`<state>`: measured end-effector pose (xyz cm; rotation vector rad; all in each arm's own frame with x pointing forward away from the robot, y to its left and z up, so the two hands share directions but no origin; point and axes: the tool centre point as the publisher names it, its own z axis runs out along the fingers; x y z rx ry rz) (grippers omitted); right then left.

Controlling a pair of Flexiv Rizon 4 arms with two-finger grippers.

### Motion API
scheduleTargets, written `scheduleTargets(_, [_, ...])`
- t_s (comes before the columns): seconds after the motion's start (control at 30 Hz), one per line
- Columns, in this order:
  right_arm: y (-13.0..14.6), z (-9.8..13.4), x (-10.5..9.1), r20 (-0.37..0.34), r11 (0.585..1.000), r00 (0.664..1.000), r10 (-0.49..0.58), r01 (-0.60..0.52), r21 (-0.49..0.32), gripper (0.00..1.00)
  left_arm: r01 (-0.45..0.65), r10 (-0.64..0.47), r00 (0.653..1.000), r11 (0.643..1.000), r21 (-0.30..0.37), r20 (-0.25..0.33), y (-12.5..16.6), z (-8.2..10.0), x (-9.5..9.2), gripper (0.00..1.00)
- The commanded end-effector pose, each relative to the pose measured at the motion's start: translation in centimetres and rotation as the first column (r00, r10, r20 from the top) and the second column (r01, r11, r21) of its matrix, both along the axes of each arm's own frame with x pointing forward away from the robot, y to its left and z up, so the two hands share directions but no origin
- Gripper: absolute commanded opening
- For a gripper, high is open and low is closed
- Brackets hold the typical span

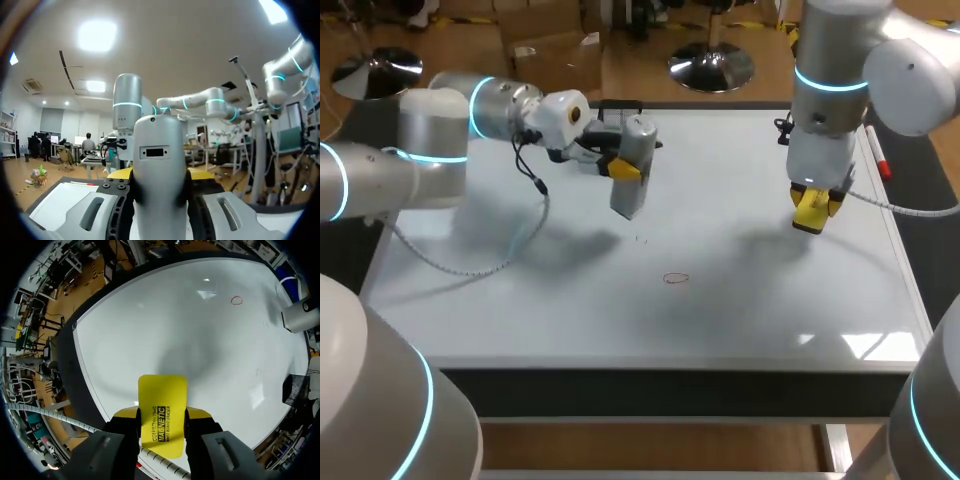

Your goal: Pick up the inspection probe, press it on each red-marked spot on the whiteboard one by one, put down the probe, pick up the eraser, and wipe off all the red marks.

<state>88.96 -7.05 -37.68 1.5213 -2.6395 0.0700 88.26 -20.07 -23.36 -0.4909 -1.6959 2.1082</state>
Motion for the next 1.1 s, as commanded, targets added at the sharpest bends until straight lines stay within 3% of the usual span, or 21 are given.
scheduleTargets(0.03, [-0.1, 0.1, 0.0, 0.002, 1.000, 1.000, 0.001, -0.001, -0.003, 0.00, 0.141, -0.141, 0.990, 0.990, -0.011, 0.011, 0.9, -0.2, 1.3, 0.00])
scheduleTargets(0.37, [-0.1, 0.1, 0.0, 0.002, 1.000, 1.000, 0.001, -0.001, -0.003, 0.00, 0.205, -0.205, 0.979, 0.979, 0.005, -0.011, 3.1, -1.1, 3.0, 0.00])
scheduleTargets(0.83, [-0.1, 0.1, 0.0, 0.002, 1.000, 1.000, 0.001, -0.001, -0.003, 0.00, 0.261, -0.262, 0.964, 0.965, -0.037, -0.044, 6.5, -1.4, 5.0, 0.00])
scheduleTargets(1.1, [-0.1, 0.1, 0.0, 0.002, 1.000, 1.000, 0.001, -0.001, -0.003, 0.00, 0.257, -0.258, 0.965, 0.966, -0.022, -0.040, 7.6, -1.6, 6.0, 0.00])
